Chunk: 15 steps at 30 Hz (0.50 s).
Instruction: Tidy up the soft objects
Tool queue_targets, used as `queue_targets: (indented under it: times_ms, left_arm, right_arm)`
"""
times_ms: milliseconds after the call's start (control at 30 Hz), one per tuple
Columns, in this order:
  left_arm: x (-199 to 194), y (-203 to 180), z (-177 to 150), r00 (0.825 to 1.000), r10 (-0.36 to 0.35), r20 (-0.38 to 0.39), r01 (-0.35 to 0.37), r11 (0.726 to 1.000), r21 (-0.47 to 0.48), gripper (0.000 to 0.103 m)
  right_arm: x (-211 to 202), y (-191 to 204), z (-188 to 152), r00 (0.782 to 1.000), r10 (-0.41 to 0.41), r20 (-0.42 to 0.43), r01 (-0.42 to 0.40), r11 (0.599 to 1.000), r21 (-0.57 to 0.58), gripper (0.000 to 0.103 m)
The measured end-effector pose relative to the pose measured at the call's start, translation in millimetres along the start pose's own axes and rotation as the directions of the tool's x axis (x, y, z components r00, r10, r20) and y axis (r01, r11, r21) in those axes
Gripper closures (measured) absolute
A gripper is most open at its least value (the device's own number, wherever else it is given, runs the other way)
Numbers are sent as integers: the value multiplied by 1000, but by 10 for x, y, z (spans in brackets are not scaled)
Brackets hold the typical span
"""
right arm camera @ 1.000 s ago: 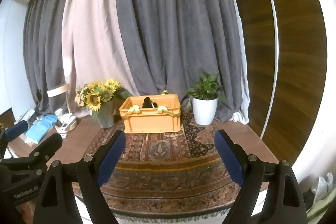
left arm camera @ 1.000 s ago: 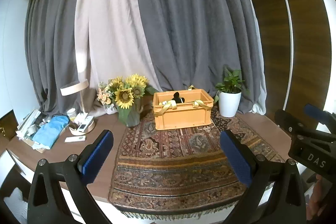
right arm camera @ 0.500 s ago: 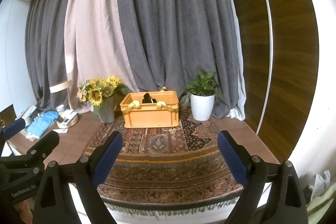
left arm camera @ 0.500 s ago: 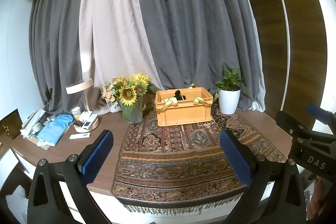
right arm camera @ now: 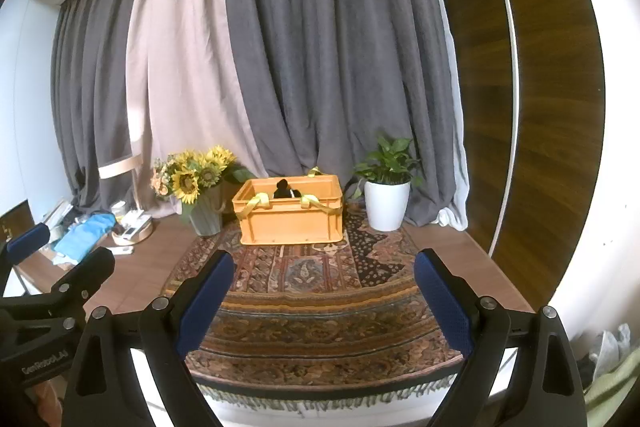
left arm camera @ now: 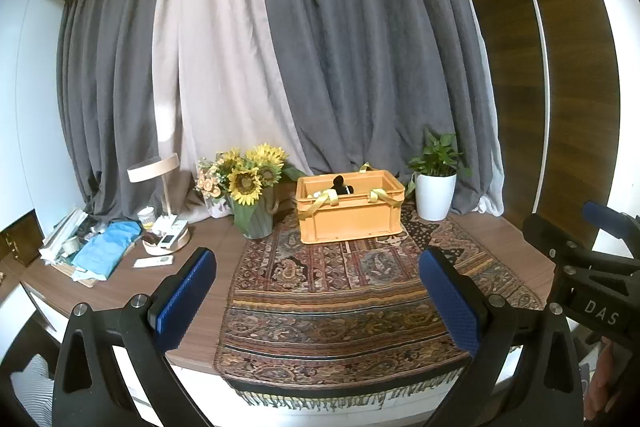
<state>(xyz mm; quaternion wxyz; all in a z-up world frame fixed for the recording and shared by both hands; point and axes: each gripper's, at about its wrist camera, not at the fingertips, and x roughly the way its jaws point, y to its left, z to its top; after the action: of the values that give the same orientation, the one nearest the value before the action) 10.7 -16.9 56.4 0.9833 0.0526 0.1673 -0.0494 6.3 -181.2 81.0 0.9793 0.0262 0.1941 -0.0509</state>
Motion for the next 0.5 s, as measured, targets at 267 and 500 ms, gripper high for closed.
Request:
queue_targets:
  times_ms: [267, 500]
  left_arm:
    - [18, 67, 1, 1000, 1, -13, -1, 1000, -16, 0]
    - [12, 101, -11, 1000, 17, -13, -17, 1000, -21, 0]
  right_arm:
    - [17, 74, 20, 1000, 5, 3, -5, 1000, -13, 11]
    - [49, 119, 18, 1000, 15, -5, -15, 1000, -20, 11]
